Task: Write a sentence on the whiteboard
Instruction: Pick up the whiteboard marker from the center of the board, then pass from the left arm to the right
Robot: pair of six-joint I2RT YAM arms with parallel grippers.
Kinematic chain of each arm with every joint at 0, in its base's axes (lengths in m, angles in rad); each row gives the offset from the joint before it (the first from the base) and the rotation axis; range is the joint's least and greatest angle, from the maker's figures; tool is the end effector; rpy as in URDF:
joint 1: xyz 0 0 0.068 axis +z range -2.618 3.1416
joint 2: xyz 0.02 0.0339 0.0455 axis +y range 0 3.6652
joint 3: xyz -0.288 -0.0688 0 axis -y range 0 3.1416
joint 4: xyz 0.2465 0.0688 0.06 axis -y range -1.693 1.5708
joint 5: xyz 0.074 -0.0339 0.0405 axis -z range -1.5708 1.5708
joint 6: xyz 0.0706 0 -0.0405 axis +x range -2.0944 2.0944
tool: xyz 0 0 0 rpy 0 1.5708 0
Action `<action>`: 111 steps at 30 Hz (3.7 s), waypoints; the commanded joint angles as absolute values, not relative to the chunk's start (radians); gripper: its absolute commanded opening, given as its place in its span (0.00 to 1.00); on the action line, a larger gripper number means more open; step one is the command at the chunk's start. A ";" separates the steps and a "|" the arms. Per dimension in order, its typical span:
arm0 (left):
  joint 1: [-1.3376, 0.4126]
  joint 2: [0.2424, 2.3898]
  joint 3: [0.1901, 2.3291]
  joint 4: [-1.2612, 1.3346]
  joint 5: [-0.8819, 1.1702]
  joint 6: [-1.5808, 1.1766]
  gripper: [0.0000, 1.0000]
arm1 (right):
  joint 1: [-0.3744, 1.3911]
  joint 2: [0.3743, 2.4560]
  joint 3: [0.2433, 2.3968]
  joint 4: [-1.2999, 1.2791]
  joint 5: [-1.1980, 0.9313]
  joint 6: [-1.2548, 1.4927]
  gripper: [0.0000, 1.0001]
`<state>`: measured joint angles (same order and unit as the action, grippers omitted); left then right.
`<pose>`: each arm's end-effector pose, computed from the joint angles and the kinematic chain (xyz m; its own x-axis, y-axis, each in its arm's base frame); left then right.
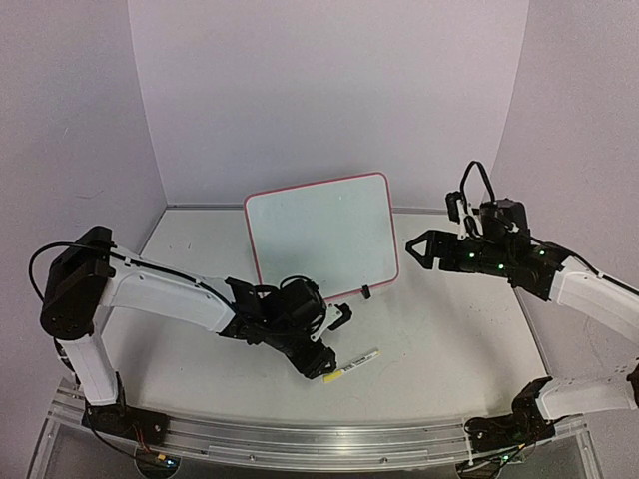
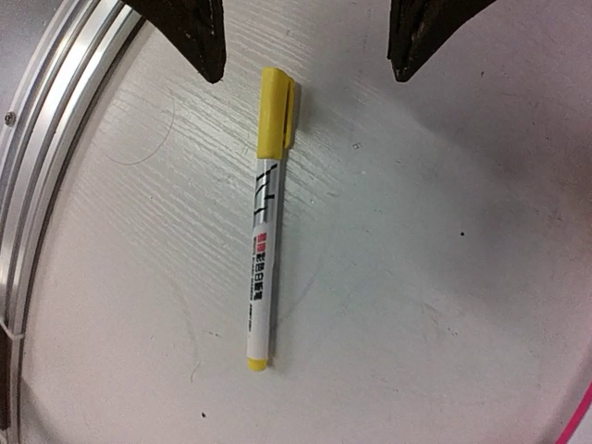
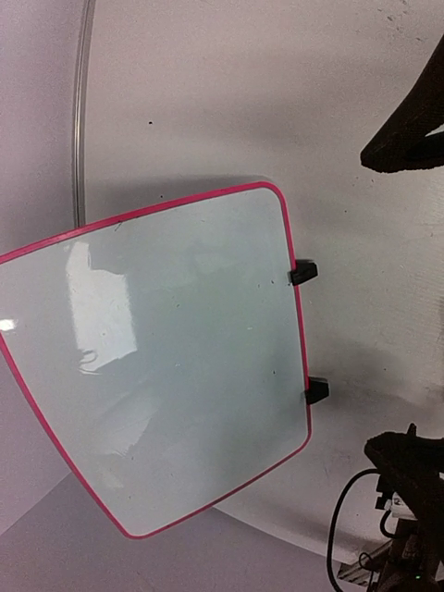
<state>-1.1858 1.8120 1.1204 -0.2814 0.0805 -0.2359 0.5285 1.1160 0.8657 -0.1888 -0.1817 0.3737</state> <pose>0.1443 -0.3712 0.1628 -0.5217 0.6672 -0.5317 0.8422 0.5022 -0.1962 0.2328 0.1507 0.3083 -0.5744 0.0804 -0.8146 -0.4592 0.7922 0.4019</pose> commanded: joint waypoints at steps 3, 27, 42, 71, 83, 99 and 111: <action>-1.193 1.889 1.210 -0.306 0.163 -0.220 0.48 | 0.527 1.090 0.838 -0.182 -0.219 0.385 0.92; -1.259 1.992 1.291 -0.430 0.067 -0.219 0.24 | 0.527 1.036 0.799 -0.180 -0.221 0.377 0.93; -1.308 2.037 1.314 -0.507 -0.016 -0.222 0.09 | 0.526 1.032 0.794 -0.181 -0.211 0.385 0.93; -1.115 1.581 1.162 -0.422 0.565 -0.031 0.00 | 0.538 1.197 0.719 -0.199 -1.069 0.413 0.98; -1.117 1.581 1.194 -0.439 0.566 -0.056 0.00 | 0.707 1.294 0.746 -0.059 -1.099 0.478 0.94; -1.118 1.620 1.200 -0.428 0.600 -0.053 0.00 | 0.810 1.413 0.785 0.095 -1.098 0.538 0.83; -1.118 1.633 1.205 -0.435 0.594 -0.049 0.00 | 0.838 1.439 0.784 0.102 -1.097 0.541 0.58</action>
